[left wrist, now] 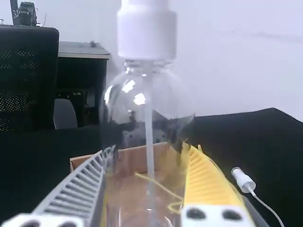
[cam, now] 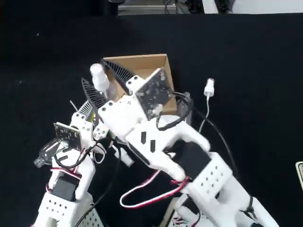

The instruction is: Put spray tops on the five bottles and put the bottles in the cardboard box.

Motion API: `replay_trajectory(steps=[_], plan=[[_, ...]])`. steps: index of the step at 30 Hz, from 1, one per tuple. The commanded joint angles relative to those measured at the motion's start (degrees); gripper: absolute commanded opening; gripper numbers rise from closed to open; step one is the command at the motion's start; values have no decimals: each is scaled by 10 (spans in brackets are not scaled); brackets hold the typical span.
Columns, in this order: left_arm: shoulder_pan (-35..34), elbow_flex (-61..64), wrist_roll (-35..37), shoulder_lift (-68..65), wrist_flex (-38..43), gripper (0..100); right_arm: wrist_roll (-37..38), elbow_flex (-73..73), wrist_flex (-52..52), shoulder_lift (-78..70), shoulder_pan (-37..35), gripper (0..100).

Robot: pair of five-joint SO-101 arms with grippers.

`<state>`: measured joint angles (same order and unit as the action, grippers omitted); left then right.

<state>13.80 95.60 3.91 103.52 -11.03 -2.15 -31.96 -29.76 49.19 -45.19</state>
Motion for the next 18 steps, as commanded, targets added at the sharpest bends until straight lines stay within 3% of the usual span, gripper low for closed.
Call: replay_trajectory(steps=[1,4,8,12,18], plan=[[-8,6,1,4,10,33,0,87,-22,21,23,149],[-15,8,1,4,11,34,1,155,-78,43,68,109],[-54,11,1,4,18,34,4,232,-227,53,173,90],[-157,15,1,4,120,34,4,200,-324,54,268,90],[-331,7,1,-1,191,34,4,13,-317,72,365,126]])
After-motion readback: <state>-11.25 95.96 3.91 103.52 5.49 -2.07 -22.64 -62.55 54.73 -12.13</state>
